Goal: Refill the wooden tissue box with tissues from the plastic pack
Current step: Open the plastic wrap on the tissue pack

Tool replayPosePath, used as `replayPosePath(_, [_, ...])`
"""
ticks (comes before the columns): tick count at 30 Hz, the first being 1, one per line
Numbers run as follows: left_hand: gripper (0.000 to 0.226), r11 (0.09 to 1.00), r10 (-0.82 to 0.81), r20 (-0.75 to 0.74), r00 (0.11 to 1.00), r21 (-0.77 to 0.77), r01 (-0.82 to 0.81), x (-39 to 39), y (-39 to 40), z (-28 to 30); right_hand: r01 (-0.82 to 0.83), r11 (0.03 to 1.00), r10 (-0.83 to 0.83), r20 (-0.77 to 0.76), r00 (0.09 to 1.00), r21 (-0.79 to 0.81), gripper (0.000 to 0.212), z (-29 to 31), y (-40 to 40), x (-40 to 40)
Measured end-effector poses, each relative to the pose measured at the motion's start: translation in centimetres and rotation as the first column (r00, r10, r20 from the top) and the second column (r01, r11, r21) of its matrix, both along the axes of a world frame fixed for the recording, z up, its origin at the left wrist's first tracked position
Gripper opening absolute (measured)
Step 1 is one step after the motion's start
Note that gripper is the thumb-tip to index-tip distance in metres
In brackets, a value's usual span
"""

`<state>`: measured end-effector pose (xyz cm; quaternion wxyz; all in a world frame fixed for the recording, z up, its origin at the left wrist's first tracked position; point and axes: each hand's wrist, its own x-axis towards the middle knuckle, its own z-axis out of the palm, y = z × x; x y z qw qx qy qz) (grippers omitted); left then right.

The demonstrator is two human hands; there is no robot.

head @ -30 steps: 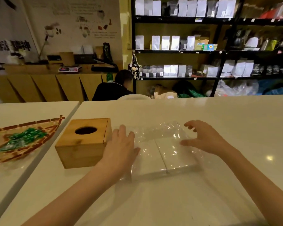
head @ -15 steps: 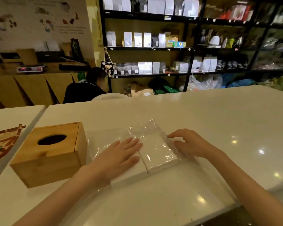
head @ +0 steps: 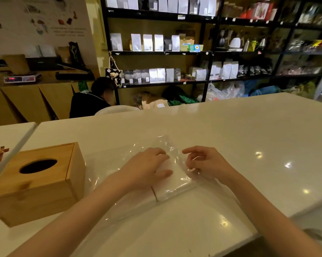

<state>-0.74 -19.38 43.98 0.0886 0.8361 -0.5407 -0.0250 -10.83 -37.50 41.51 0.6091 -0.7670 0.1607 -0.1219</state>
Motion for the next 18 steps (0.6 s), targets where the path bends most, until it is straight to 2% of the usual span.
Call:
replayPosePath(7, [0.049,0.98,0.01,-0.062,0.998,-0.198,-0.022,-0.2,-4.1,-1.3,0.048,0.999,-0.045,0.16,0.986,-0.012,0.028,0.5,-0.2,-0.1])
replayPosePath(13, [0.045,0.956,-0.07,-0.176,0.982,-0.292,0.015,0.3,-3.9,-1.9,0.036,0.985,-0.063,0.163,0.985,0.166,0.022,0.2,-0.5,-0.3])
replayPosePath(18, [0.044,0.947,-0.062,-0.177,0.982,-0.321,0.002,0.3,-3.9,-2.3,-0.049,0.94,0.017,0.099,0.995,0.338,0.023,0.5,-0.7,-0.3])
